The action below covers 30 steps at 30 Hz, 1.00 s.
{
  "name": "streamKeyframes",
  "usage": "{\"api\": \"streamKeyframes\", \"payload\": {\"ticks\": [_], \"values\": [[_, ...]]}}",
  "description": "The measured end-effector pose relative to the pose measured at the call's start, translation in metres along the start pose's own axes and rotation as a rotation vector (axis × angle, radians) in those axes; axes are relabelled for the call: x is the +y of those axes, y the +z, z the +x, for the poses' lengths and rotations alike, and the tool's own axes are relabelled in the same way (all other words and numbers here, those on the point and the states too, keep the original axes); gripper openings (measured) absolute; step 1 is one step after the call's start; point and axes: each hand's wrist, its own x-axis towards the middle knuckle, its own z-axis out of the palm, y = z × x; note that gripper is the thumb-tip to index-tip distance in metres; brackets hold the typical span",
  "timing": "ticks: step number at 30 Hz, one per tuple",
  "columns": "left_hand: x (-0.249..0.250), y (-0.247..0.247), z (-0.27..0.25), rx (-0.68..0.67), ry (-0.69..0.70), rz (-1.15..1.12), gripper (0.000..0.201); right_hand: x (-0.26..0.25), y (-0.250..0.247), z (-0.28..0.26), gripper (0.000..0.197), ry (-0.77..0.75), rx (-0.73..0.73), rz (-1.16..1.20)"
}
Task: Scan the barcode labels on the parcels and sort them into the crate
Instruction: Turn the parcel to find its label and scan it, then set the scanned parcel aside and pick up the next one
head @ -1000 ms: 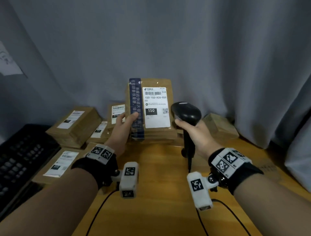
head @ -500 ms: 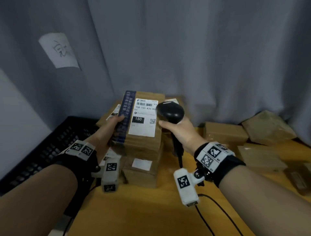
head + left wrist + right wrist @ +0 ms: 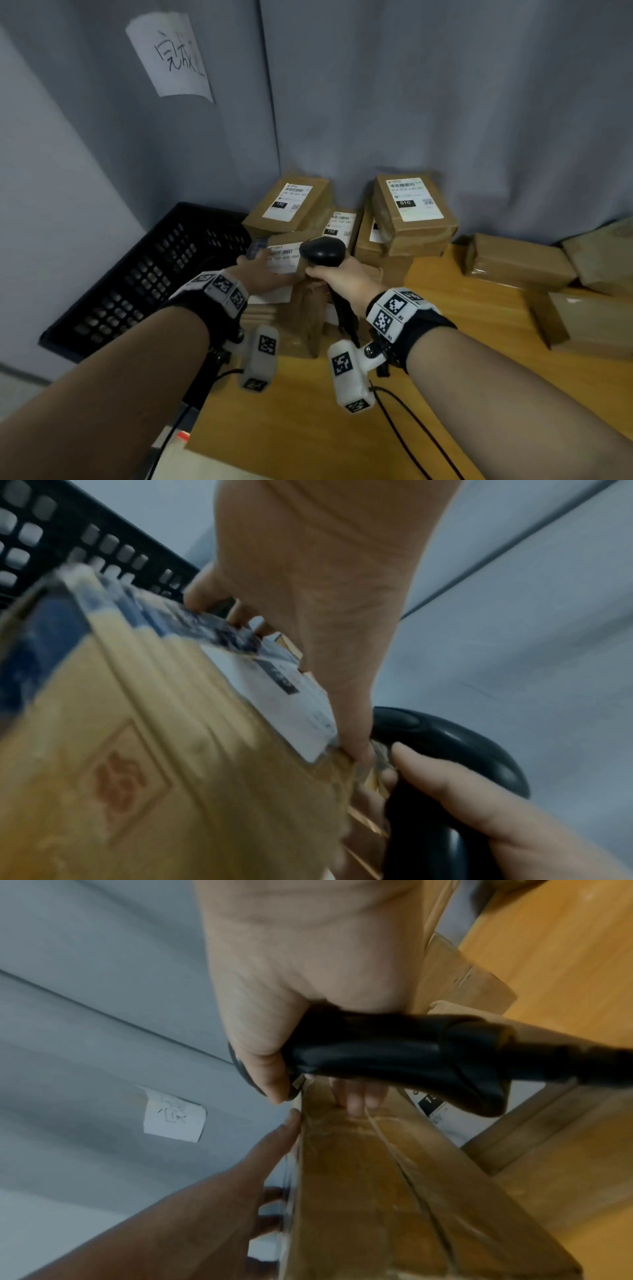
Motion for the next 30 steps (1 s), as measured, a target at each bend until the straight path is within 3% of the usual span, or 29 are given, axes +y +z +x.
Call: {"api": "streamKeyframes", "payload": {"ticks": [3,12,16,18,21,25,30], "values": [[0.01,0.006,0.003,-0.035,-0.02,0.096,0.117,0.004,-0.002,0.006,0.039,0.052,0.018,0.055],[0.004,0.006,0.014,0.152,-0.03,-0.03,0.096,0.0,0.0,0.01,0.014,0.086,-0.069,0.052],[-0.003,-0.01,0.022,0.289,0.057,0.013,0.097,-0.001,-0.004,0.012,0.01,0.023,0.006,0.025],[-0.006,-0.007,0.027,0.245,0.13,0.108,0.093,0.001,-0.012,0.013,0.013,0.034,0.047,0.053],[0.0,0.001,0.024,0.174,0.118,0.297,0.085,0.002,-0.028,0.012,0.011,0.052,0.086,0.101],[0.03,0.008,0.014,0.31,0.157,0.219,0.074,-0.002,-0.051,0.002,0.01,0.026,0.097,0.138],[0.084,0.017,-0.001,0.398,0.359,0.057,0.052,-0.002,-0.084,-0.014,0.019,-0.029,0.154,0.082]]}}
